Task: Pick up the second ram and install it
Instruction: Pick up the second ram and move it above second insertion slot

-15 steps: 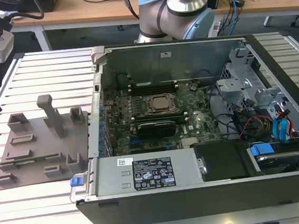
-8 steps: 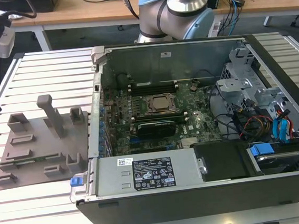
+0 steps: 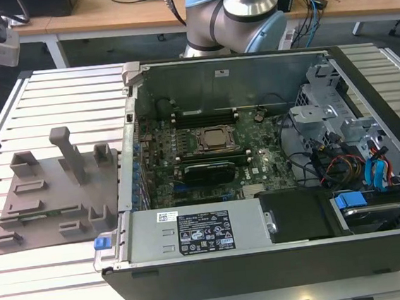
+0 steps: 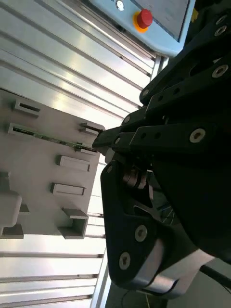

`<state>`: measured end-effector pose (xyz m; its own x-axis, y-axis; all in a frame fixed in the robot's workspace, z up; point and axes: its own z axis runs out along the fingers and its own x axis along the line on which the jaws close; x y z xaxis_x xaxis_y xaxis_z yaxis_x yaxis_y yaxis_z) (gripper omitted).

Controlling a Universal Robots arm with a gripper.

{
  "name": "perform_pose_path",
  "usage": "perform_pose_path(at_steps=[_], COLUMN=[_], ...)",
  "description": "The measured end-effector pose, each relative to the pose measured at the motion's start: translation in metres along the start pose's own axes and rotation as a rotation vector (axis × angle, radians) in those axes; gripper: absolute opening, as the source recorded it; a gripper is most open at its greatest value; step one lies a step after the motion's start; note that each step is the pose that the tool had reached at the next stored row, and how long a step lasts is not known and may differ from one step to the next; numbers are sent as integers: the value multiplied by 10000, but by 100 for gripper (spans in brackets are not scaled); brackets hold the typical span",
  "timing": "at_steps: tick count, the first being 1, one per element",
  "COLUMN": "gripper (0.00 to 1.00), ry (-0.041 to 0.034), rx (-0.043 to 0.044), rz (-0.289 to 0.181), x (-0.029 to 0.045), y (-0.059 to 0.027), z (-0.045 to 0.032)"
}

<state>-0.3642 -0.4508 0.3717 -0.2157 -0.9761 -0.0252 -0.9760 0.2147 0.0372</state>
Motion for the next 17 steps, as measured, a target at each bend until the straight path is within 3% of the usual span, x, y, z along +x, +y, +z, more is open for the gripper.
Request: perform_pose_path(at_steps=[7,17], gripper=[10,10], ry=[53,92], rx=[-36,-62], rz=[-1427,-2468], x=[0,0], y=[0,0], z=[0,0])
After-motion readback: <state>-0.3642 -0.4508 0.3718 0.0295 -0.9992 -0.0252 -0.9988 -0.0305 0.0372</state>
